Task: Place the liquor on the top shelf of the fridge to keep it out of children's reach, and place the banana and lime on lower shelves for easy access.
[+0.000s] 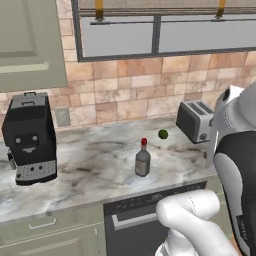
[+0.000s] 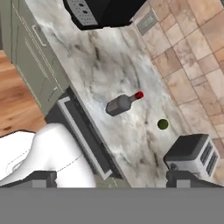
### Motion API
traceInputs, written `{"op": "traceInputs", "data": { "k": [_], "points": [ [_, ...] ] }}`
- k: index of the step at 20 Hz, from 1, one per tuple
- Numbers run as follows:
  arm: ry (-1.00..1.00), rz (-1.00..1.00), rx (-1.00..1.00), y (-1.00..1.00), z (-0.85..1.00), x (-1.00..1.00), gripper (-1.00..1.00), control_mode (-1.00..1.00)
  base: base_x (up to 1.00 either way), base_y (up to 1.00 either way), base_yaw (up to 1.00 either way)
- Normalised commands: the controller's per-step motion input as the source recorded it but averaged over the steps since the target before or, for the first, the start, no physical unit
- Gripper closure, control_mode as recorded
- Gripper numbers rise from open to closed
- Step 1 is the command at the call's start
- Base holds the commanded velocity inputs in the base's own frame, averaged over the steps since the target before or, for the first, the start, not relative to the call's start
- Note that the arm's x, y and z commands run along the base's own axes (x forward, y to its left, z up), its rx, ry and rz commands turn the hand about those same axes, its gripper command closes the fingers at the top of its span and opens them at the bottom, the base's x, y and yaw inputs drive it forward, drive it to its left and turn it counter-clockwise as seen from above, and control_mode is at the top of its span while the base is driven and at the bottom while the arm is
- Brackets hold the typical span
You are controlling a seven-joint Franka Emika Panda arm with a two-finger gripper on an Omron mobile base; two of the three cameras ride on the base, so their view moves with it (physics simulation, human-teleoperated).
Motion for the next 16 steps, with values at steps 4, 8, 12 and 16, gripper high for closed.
{"op": "traceInputs", "data": {
  "k": [4,8,12,16],
  "points": [
    [0.01,0.0,0.15,-0.24,-0.49,0.45,-1.0,-1.0,0.0,0.0,0.0],
    [0.0,0.0,0.19,-0.21,-0.53,0.35,-1.0,-1.0,0.0,0.0,0.0],
    [0.0,0.0,0.18,-0.08,-0.56,0.24,-1.0,-1.0,0.0,0.0,0.0],
    [-0.04,0.0,0.16,0.0,-0.45,0.22,-1.0,-1.0,0.0,0.0,0.0]
  ]
}}
